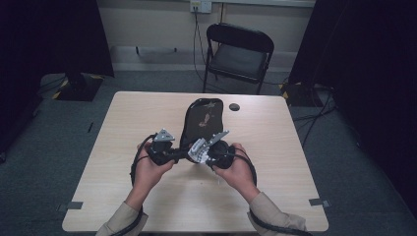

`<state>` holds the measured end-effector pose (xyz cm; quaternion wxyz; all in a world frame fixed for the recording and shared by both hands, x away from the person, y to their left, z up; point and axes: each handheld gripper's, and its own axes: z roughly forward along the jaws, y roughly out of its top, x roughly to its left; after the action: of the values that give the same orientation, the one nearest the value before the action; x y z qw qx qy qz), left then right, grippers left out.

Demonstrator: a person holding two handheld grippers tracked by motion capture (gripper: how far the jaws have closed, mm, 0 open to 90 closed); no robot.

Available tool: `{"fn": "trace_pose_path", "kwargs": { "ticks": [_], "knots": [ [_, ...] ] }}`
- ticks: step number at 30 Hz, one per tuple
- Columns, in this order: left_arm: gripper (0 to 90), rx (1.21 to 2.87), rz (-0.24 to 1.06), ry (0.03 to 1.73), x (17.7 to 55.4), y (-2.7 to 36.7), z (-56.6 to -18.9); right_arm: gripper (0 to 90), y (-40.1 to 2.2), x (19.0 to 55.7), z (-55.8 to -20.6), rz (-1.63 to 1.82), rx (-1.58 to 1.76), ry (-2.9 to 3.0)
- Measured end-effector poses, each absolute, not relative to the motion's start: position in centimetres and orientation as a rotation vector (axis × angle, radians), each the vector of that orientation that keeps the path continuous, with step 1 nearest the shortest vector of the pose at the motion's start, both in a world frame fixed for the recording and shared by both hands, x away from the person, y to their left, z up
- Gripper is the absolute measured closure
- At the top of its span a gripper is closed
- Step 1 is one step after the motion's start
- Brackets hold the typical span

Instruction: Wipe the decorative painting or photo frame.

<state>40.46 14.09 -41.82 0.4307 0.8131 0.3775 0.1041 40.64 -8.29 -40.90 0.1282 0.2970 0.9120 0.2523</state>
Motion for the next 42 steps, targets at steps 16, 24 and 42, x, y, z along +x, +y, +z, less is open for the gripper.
{"fn": "trace_pose_path", "kwargs": {
  "ticks": [16, 24, 42],
  "knots": [
    [65.6, 2.05, 0.273, 0.981, 39.6, 14.9, -41.9, 75.5, -9.7, 40.1, -46.2, 0.665, 0.937, 2.707],
    [59.6, 2.058, 0.292, 1.001, 39.0, 15.0, -42.0, 75.5, -10.8, 40.0, -41.8, 0.745, 0.926, 2.628],
    [49.8, 2.057, 0.322, 1.02, 38.8, 16.0, -42.3, 75.1, -8.6, 39.1, -34.4, 0.876, 0.818, 2.555]
  ]
}}
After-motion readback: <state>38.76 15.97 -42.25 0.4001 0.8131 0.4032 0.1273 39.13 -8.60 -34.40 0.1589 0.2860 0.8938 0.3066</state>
